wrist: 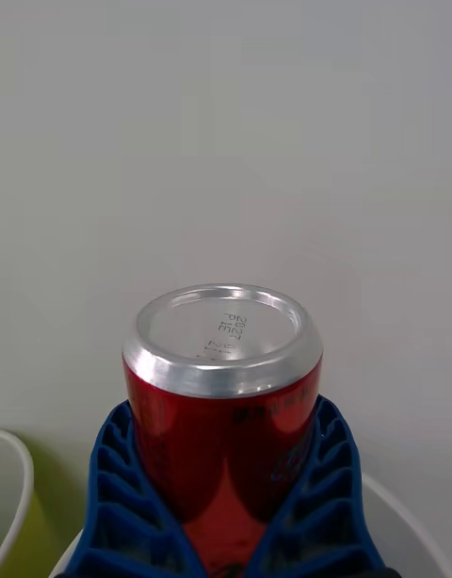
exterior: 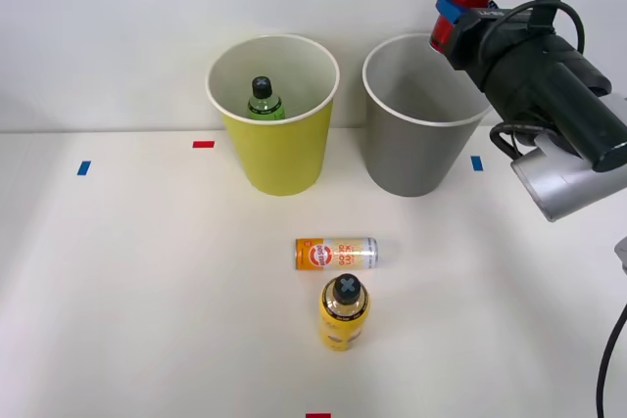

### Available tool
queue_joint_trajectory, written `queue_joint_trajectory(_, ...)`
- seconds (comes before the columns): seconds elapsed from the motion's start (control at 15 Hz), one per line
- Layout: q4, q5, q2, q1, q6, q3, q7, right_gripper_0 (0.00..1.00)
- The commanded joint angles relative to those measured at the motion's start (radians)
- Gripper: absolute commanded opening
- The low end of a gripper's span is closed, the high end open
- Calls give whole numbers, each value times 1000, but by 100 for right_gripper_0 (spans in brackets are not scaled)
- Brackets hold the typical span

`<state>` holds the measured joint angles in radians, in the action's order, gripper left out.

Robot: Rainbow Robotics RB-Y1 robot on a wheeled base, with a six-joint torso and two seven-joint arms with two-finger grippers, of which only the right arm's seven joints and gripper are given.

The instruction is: Put cans in the gray bin, plastic bottles in the light green bin

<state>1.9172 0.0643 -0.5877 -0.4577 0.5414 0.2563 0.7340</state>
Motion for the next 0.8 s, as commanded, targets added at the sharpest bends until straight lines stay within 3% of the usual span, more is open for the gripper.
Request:
queue_joint_trajectory(0.07, -33, 3, -4, -19, -6, 27, 1, 0)
queue_joint_trajectory(0.33, -41, 14, -4, -30, -6, 54, 4, 3)
queue_joint_trajectory(0.47, -46, 37, -4, -30, -6, 61, 4, 79)
queue_joint_trajectory(0.53, -46, 37, 0, -30, -6, 61, 4, 100)
queue_joint_trajectory(0.8, -46, 69, 26, -29, -6, 61, 5, 100)
